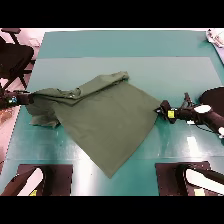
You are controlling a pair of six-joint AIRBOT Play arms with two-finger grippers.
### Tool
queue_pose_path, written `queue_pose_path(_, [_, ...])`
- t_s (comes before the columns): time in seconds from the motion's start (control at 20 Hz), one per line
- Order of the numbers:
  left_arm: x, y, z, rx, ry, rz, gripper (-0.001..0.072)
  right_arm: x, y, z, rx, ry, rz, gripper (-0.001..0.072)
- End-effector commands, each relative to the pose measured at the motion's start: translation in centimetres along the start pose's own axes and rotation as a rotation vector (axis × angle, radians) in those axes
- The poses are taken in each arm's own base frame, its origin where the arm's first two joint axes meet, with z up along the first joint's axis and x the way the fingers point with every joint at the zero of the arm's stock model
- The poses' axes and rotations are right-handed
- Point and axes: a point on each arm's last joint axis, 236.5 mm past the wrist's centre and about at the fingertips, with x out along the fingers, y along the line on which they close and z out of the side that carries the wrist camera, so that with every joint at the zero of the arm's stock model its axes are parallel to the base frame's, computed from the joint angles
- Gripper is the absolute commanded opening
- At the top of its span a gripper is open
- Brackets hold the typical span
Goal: Fold the shirts.
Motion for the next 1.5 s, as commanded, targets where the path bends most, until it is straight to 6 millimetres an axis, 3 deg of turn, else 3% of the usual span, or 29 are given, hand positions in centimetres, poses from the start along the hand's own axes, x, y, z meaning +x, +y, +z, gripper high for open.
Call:
queue_pose_path(0.0, [-0.1, -1.5, 0.3, -0.047, -0.013, -0.063, 0.0030, 0.5, 2.6, 0.3, -0.159, 0.038, -0.012, 0.0024])
queue_pose_path(0.15, [-1.2, -3.5, 2.2, -0.072, -0.036, -0.141, 0.0028, -1.0, 8.3, 1.4, -0.271, -0.008, 0.066, 0.0023])
queue_pose_path(0.25, [-2.9, -3.9, 5.3, -0.072, -0.089, -0.143, 0.0028, -4.3, 13.2, 3.2, -0.350, -0.109, 0.148, 0.0023])
queue_pose_path(0.35, [-5.7, -4.8, 9.5, -0.048, -0.173, -0.152, 0.0029, -9.6, 18.7, 5.2, -0.429, -0.256, 0.249, 0.0022])
queue_pose_path(0.45, [-9.4, -6.5, 14.1, -0.021, -0.281, -0.183, 0.0029, -16.8, 23.4, 7.0, -0.495, -0.423, 0.347, 0.0023])
queue_pose_path(0.55, [-13.9, -8.5, 18.4, -0.006, -0.396, -0.210, 0.0029, -24.7, 26.9, 8.0, -0.547, -0.586, 0.429, 0.0023])
queue_pose_path(0.7, [-20.7, -11.6, 22.8, 0.062, -0.526, -0.233, 0.0029, -35.5, 29.5, 7.9, -0.611, -0.791, 0.497, 0.0023])
queue_pose_path(0.8, [-25.2, -13.6, 24.8, 0.131, -0.611, -0.229, 0.0029, -40.8, 30.1, 6.7, -0.654, -0.880, 0.509, 0.0023])
queue_pose_path(0.95, [-31.7, -16.7, 26.6, 0.226, -0.734, -0.221, 0.0029, -47.0, 30.9, 3.8, -0.723, -0.986, 0.519, 0.0023])
queue_pose_path(1.15, [-40.5, -21.1, 27.3, 0.339, -0.909, -0.207, 0.0029, -52.8, 32.6, -0.6, -0.826, -1.091, 0.540, 0.0023])
queue_pose_path(1.25, [-43.6, -22.2, 27.2, 0.394, -0.975, -0.166, 0.0029, -54.5, 33.6, -1.8, -0.861, -1.121, 0.559, 0.0023])
queue_pose_path(1.35, [-44.7, -21.9, 27.2, 0.419, -0.996, -0.105, 0.0029, -54.8, 34.4, -1.8, -0.890, -1.107, 0.553, 0.0023])
queue_pose_path(1.45, [-42.9, -20.3, 26.9, 0.409, -0.928, -0.053, 0.0029, -52.8, 34.4, -0.2, -0.899, -1.023, 0.516, 0.0023])
